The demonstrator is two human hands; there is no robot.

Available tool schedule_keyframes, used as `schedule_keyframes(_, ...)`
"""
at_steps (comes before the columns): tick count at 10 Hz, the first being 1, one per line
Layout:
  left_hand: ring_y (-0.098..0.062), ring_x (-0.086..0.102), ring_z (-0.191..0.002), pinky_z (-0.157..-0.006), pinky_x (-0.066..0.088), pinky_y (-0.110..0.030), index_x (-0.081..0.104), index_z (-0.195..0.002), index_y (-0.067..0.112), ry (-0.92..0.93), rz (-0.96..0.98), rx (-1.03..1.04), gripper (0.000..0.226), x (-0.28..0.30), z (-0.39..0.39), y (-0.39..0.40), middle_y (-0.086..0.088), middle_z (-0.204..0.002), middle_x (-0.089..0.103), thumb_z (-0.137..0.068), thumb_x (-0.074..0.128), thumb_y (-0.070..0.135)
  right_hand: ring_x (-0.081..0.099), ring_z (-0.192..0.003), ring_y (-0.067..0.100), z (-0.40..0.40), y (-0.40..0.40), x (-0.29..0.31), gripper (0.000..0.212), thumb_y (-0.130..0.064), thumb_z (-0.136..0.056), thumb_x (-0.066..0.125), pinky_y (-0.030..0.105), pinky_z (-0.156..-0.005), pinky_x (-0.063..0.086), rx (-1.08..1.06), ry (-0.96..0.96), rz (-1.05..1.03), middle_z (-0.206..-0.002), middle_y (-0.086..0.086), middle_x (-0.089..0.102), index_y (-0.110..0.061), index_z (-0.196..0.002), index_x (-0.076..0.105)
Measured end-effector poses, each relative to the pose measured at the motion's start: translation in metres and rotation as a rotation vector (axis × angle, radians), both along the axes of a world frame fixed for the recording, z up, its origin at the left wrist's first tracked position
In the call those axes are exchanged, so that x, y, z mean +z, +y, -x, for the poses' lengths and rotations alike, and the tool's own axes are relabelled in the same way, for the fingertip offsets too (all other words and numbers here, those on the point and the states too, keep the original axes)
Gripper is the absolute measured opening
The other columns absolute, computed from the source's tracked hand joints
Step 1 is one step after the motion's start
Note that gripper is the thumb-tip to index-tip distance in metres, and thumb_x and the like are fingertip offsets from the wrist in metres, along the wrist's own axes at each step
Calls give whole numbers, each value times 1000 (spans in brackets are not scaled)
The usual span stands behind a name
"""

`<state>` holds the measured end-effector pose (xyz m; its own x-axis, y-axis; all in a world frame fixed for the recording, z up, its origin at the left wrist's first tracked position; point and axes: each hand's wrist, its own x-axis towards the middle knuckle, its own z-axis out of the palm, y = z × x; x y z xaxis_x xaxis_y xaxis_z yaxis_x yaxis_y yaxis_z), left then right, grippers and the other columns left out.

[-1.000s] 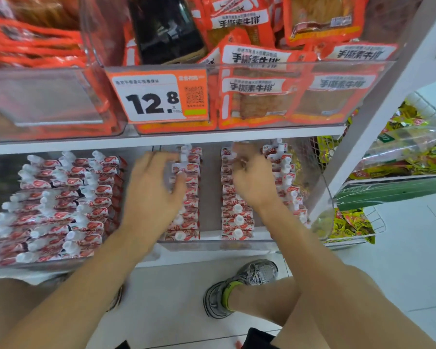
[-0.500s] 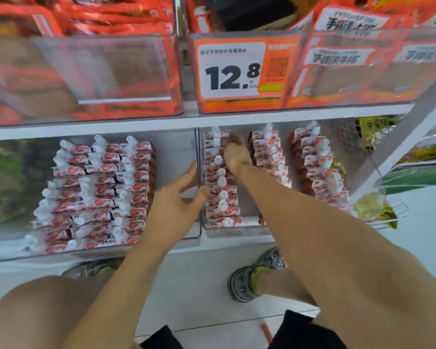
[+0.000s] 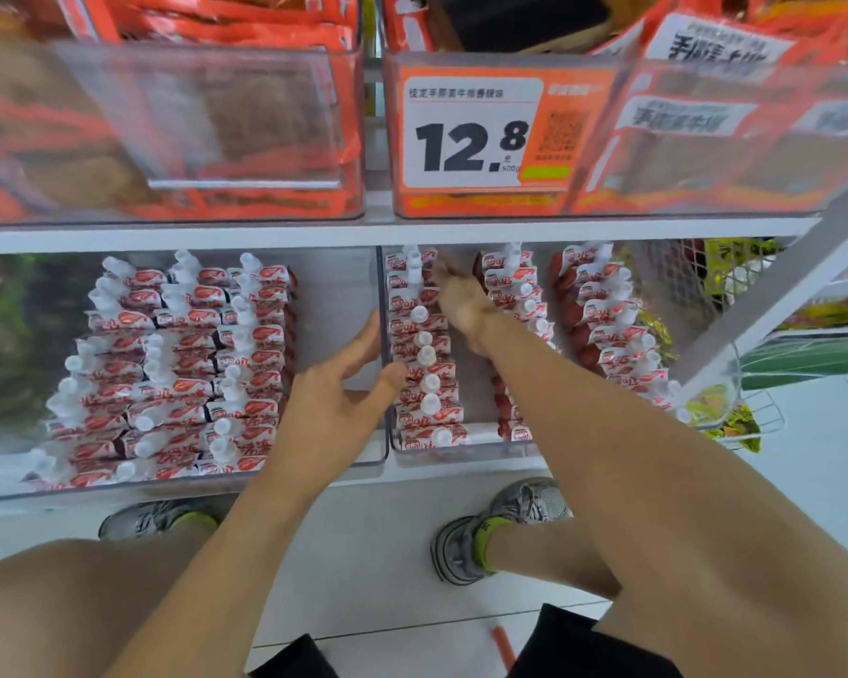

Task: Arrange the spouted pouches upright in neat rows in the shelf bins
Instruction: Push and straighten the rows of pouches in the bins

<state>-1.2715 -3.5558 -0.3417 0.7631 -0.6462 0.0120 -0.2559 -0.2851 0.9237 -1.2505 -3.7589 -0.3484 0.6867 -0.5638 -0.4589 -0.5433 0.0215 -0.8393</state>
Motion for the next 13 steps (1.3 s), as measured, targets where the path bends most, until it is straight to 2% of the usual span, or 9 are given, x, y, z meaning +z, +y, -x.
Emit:
schedule_keyframes(1, 8, 57, -80, -87, 52, -19, 35, -144, 46, -25, -16, 25, 60, -7, 2, 2, 24, -132, 56, -88, 55, 54, 40, -138, 28, 12, 4, -3, 42, -17, -106, 30, 8, -93, 40, 268, 183, 458, -149, 15, 42, -7, -147, 36)
schedule_keyframes(2, -11, 48, -64, -69, 56, -36, 30, -140, 59, -44, -90, 44, 58, -15, 0, 1, 0, -81, 63, -86, 49, 67, 37, -140, 25, 23, 17, -15, 47, -30, -106, 31, 33, -117, 29, -235, -84, -296, -151, 7, 42, -23, -152, 29)
schedule_keyframes(4, -13, 42, -88, -85, 53, -24, 32, -142, 55, 0, -17, 19, 65, -16, 0, 3, 38, -121, 56, -83, 51, 70, 29, -144, 22, 32, 17, -15, 53, -44, -106, 26, 37, -116, 24, 121, -49, -140, -158, 0, 31, -31, -155, 12)
schedule_keyframes(5, -12, 42, -81, -69, 51, -17, 30, -141, 58, -43, -49, 52, 58, -17, 4, 2, 32, -104, 61, -87, 50, 66, 42, -133, 19, 51, 32, -15, 52, -52, -103, 24, 42, -116, 30, 128, -8, -130, -147, -5, 43, -36, -152, 22)
schedule_keyframes(6, -13, 45, -69, -68, 54, -38, 26, -138, 65, -70, -108, 75, 58, -17, 5, 0, 6, -92, 43, -84, 44, 73, 54, -114, 17, 53, 33, -21, 45, -50, -104, 23, 36, -106, 40, 112, -40, -157, -121, -1, 58, -38, -147, 29)
schedule_keyframes(8, -10, 39, -84, -67, 42, -11, 32, -141, 56, -6, -15, 61, 58, -17, 5, 2, 36, -92, 61, -86, 51, 63, 52, -127, 24, 64, 27, -11, 78, -74, -84, 37, 46, -110, 39, 127, 97, -298, -140, 1, 55, -21, -141, 47)
schedule_keyframes(9, -12, 45, -76, -68, 53, -38, 27, -139, 63, -71, -98, 98, 56, -17, 7, -2, 8, -90, 44, -86, 46, 69, 41, -139, 28, 60, 27, -31, 96, -82, -65, 42, 55, -115, 28, 122, 78, -341, -151, 4, 44, -28, -144, 42)
schedule_keyframes(12, -8, 39, -57, -58, 49, -39, 26, -140, 62, -81, -135, 115, 56, -13, 11, -2, 3, -89, 43, -87, 46, 66, 40, -140, 28, 80, 41, 4, 72, -67, -93, 32, 50, -116, 29, 199, 187, -328, -152, 4, 42, -21, -148, 37)
schedule_keyframes(13, -9, 46, -62, -62, 53, -41, 28, -139, 62, -70, -119, 119, 55, -12, 10, -2, 5, -89, 47, -88, 48, 65, 62, -117, 28, 85, 35, 6, 59, -64, -94, 37, 51, -101, 48, 138, 126, -463, -131, 8, 64, -22, -130, 57)
